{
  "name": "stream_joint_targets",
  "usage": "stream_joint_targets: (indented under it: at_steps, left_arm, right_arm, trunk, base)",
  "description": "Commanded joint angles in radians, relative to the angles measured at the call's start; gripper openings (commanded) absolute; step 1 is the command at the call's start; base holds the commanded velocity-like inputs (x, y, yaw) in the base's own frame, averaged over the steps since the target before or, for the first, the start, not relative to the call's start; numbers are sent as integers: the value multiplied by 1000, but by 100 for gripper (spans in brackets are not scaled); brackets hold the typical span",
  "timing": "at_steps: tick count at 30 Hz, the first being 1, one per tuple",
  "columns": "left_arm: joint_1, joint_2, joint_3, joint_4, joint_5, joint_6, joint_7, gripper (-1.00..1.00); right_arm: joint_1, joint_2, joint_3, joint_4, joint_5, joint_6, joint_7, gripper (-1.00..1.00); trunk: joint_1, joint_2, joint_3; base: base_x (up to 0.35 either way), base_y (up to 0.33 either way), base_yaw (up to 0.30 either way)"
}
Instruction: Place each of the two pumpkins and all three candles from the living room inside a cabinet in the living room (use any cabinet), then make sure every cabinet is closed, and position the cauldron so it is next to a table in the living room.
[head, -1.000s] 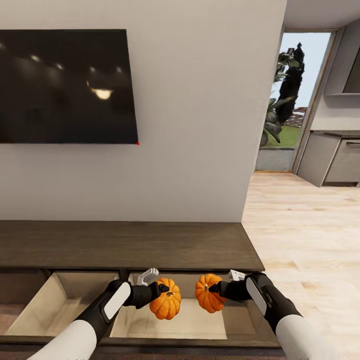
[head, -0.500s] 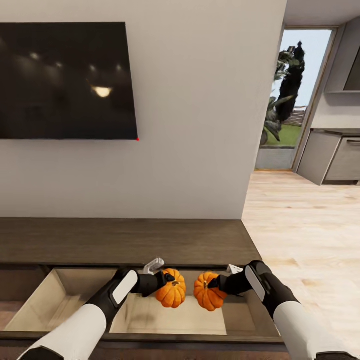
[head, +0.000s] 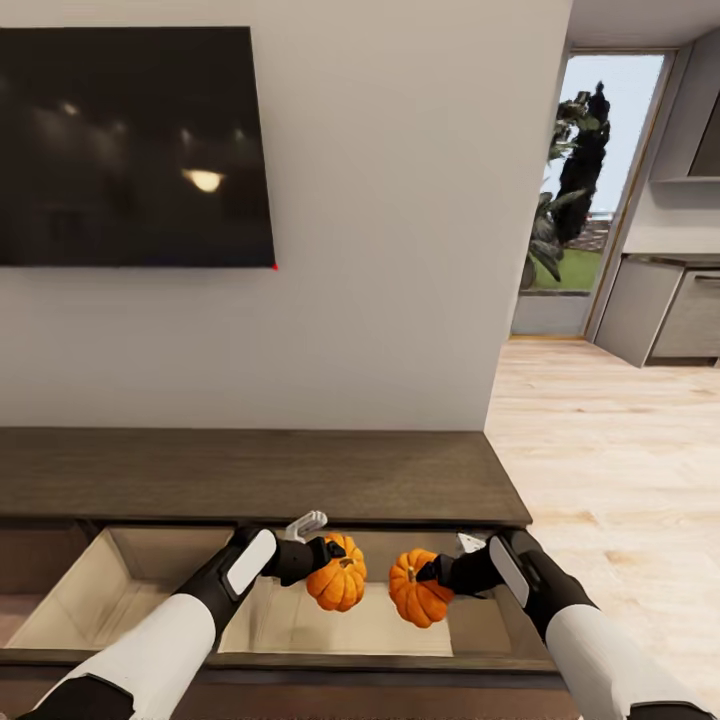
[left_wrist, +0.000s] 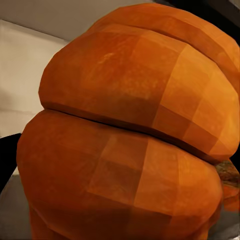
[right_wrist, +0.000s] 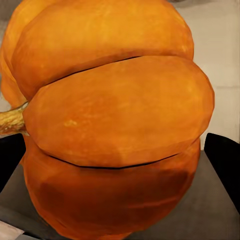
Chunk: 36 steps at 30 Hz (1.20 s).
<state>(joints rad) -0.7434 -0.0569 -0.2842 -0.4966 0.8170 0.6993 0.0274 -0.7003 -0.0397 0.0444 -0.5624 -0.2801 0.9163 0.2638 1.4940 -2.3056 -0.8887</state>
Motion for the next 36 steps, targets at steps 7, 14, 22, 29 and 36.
stream_joint_targets:
  at_steps: [7, 14, 22, 29, 36]
  left_arm:
    - [-4, 4, -4, 4, 4, 0, 7, -100]
    - [-1, 7, -1, 4, 7, -7, 6, -100]
    - [1, -1, -4, 22, 1, -19, 8, -100]
    - [1, 2, -3, 44, 7, -36, 4, -100]
    - [-6, -3, -4, 85, 11, -50, -30, -100]
  right_arm:
    - [-1, -2, 2, -1, -3, -48, 2, -100]
    - [-1, -1, 6, -10, -2, -48, 0, -100]
    - [-2, 0, 5, -3, 35, -47, -23, -100]
    - [-8, 1, 5, -2, 34, -47, -33, -100]
    - [-8, 3, 7, -2, 33, -65, -34, -100]
  trunk:
    - [27, -50, -23]
    - [38, -71, -35]
    - [38, -71, -47]
    - [38, -71, -58]
    - [38, -71, -70]
  base:
    - [0, 0, 0]
    - [0, 0, 0]
    - [0, 0, 0]
    - [0, 0, 0]
    - [0, 0, 0]
